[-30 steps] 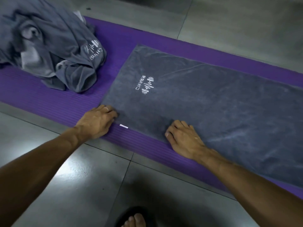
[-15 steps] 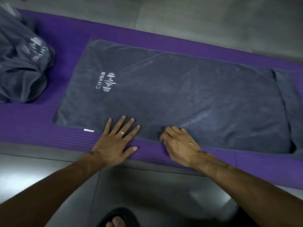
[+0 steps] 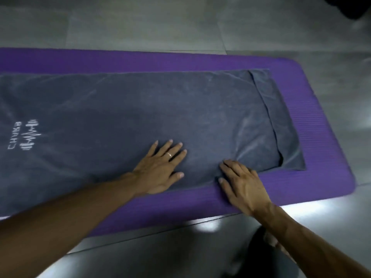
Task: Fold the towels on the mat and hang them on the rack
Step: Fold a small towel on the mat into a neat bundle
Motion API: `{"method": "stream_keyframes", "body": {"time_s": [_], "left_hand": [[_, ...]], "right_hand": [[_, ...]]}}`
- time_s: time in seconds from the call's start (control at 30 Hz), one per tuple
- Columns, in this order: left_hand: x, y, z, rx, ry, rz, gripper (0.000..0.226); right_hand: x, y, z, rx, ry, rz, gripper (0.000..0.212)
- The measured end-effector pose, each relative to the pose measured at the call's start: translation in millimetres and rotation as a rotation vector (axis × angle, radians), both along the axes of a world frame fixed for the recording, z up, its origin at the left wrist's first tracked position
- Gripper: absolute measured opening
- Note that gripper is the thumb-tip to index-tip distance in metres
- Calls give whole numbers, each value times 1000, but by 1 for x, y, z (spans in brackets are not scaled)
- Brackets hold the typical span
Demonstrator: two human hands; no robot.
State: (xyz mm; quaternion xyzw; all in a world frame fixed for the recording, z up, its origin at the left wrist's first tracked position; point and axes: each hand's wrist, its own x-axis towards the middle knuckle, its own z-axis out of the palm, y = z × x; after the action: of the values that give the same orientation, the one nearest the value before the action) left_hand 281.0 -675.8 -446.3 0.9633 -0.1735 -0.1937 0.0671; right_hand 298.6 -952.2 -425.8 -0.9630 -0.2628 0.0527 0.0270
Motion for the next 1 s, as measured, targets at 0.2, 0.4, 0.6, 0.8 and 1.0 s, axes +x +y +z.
{"method": "stream_keyframes", "body": {"time_s": [0.2, 0.4, 0.6, 0.8, 1.0], "left_hand": [[48, -108, -5, -65, -102, 3, 80], [82, -191, -14, -60, -124, -110, 72], [113, -205, -10, -160, -214, -80, 65], [215, -259, 0, -195, -262, -285, 54], [232, -246, -11, -286, -367, -481, 29]], "right_hand": [[59, -85, 11, 72, -108, -513, 33], [74, -135, 3, 17, 37, -626, 23], [77, -162, 5, 268, 23, -838, 42], [97, -178, 5, 363, 330, -1027, 12], [96, -197, 10, 447, 327, -1083, 13]]}}
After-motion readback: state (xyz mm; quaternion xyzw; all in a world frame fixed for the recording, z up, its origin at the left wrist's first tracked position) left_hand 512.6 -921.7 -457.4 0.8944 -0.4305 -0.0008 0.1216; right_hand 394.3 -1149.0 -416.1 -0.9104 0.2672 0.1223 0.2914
